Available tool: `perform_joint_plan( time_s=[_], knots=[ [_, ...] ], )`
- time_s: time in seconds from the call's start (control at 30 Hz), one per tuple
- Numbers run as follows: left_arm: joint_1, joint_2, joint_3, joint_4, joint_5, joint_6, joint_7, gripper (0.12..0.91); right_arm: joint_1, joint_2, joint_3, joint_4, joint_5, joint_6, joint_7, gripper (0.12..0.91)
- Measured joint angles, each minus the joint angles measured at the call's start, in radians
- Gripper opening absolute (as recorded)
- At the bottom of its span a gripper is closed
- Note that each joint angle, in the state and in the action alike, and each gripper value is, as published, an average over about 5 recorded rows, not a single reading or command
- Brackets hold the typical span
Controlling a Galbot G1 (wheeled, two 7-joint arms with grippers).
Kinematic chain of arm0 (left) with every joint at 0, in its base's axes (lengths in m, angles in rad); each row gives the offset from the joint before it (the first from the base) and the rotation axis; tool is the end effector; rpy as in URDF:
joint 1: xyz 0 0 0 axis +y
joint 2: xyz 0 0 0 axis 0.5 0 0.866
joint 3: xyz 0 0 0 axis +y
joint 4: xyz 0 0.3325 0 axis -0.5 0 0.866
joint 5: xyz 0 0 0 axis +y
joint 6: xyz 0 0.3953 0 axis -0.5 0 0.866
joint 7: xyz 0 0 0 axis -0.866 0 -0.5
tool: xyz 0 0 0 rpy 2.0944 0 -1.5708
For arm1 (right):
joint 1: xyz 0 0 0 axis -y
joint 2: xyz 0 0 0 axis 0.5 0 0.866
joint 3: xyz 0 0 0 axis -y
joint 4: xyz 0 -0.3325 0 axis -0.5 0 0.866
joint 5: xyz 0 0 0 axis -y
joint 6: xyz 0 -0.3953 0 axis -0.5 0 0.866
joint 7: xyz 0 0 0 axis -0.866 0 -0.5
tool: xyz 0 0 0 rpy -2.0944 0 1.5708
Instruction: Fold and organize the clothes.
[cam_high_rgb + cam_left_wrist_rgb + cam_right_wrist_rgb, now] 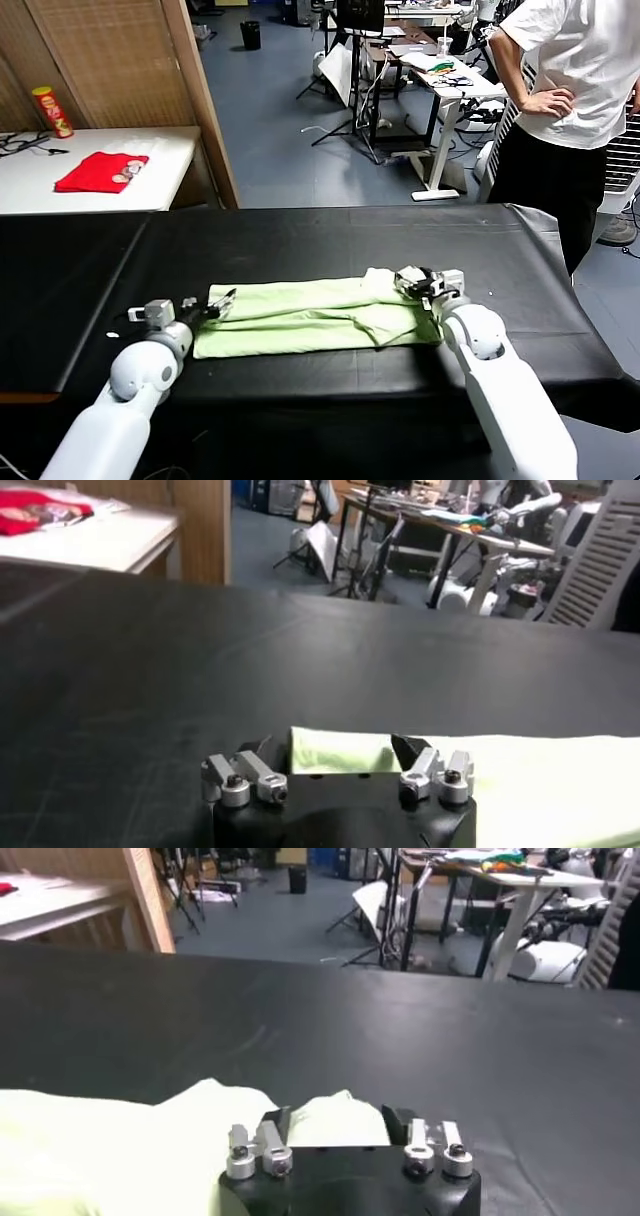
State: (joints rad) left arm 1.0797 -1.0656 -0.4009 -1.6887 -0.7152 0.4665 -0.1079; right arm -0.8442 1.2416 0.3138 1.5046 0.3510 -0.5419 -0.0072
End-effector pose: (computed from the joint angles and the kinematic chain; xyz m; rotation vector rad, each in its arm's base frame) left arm 0.3805 0.0964 -0.2860 -0.1455 -2.6527 0.2051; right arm 0.4516 -0.0382 -0.2807 0.2413 -2.6601 0.0665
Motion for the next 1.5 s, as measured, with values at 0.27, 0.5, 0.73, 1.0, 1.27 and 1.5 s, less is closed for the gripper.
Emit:
perform_joint_plan(
  time_s=[0.27,0.5,0.73,1.0,1.27,1.5],
  knots=[
    [0.001,-0.025,-0.007,0.022,0.069,-0.035,-0.015,0.147,-0.024,0.054,0.02,0.005,-0.038,0.04,0.041,0.176],
    [-0.004,-0.04,-0.011,0.027,0.135,-0.045,-0.01,0.137,-0.052,0.071,0.031,0.036,-0.039,0.052,0.009,0.236],
    [0.01,-0.03,-0.031,0.001,0.145,-0.053,0.001,0.364,-0.098,0.025,0.052,0.121,-0.021,0.055,-0.022,0.603],
    [0.074,-0.025,-0.092,-0.065,0.112,-0.061,0.003,0.761,-0.176,-0.041,0.08,0.239,0.003,0.061,-0.035,0.796],
    [0.189,-0.068,-0.16,-0.101,0.078,-0.064,0.01,0.798,-0.21,-0.052,0.076,0.307,0.005,0.064,-0.039,0.798],
    [0.233,-0.105,-0.171,-0.109,0.115,-0.07,0.012,0.678,-0.211,-0.057,0.075,0.328,0.005,0.068,-0.045,0.798]
  ],
)
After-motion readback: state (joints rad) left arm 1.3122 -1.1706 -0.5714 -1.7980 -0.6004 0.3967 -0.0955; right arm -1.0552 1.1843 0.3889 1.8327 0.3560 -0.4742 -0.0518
